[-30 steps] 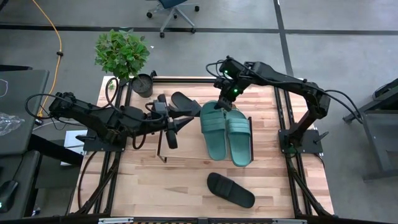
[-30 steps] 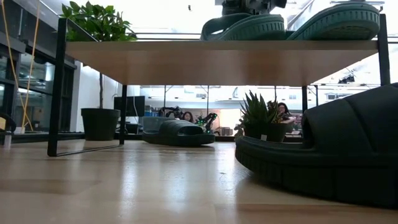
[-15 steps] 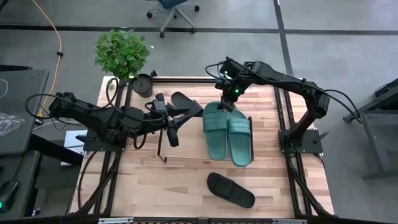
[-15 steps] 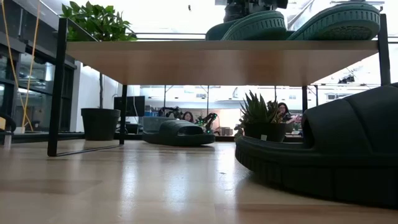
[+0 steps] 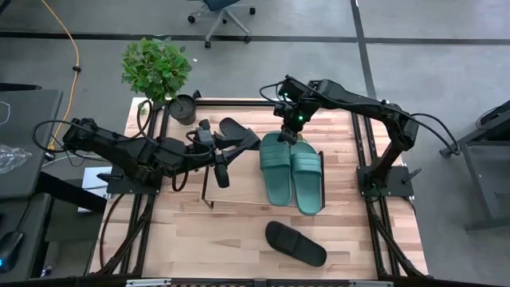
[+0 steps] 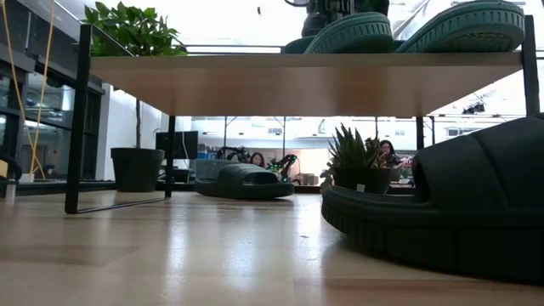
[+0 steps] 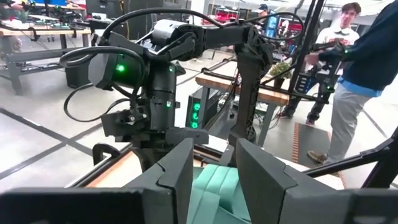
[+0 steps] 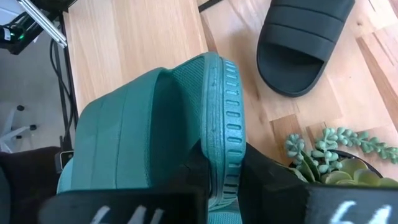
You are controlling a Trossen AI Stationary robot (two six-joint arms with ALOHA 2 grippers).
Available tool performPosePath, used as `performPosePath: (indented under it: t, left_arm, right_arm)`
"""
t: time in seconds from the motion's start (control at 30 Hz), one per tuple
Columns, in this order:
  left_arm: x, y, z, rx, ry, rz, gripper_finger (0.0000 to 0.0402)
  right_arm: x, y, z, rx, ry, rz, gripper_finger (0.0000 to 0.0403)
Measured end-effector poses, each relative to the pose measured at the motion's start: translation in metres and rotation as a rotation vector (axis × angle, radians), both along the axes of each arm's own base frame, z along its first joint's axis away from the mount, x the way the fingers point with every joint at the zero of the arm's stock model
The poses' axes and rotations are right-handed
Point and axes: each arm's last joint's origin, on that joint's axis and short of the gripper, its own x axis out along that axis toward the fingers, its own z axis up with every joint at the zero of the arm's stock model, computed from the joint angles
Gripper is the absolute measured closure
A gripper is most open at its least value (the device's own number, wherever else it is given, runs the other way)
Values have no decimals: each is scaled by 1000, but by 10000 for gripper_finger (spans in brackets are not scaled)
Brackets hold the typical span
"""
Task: Pick and place slides into the shelf
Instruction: Put the green slipper on the shelf
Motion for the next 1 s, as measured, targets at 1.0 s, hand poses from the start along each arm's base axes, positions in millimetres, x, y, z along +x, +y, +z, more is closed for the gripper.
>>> performPosePath:
  t: [1.0]
  left_arm:
    - [0, 0, 0, -1, -2, 15, 291]
  right_arm:
    - [-6, -7, -4, -199, 117, -61, 244]
